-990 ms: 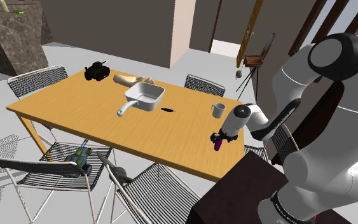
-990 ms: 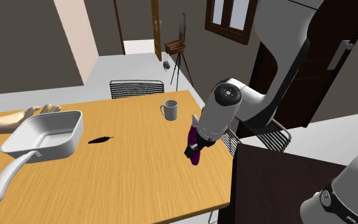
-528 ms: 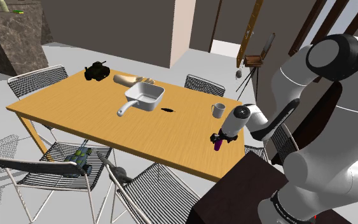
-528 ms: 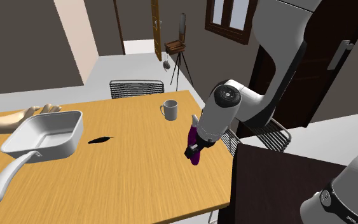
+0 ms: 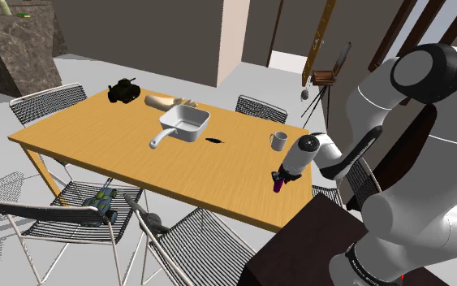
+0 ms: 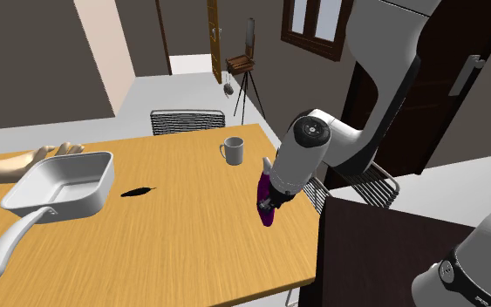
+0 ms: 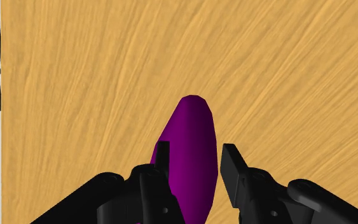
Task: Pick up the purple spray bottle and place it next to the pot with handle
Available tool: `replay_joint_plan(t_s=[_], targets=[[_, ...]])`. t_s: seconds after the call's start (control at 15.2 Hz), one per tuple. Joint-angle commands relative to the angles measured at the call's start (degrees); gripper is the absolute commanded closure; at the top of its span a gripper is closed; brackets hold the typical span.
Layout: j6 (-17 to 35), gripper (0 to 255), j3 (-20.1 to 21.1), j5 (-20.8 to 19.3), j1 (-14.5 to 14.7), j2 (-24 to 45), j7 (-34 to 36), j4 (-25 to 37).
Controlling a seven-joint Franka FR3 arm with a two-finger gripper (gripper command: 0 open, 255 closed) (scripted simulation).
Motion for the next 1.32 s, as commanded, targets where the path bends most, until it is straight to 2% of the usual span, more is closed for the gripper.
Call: replay_joint_plan(t_s=[0.0, 0.13, 0.59, 0.92, 1.25], targets=[[0.0, 255, 0.0, 0.0, 0.0, 0.0, 0.0, 0.0], [0.0, 255, 0.0, 0.0, 0.0, 0.0, 0.0, 0.0], [2.3, 255, 0.2, 14.4, -0.4, -7.8, -13.5, -4.6], [3.3, 255, 2.1, 28.4, -1.6, -13.8, -26.3, -8.4], [3.7, 255, 4.9, 46.9, -2.5, -20.3, -42.3, -12.4]])
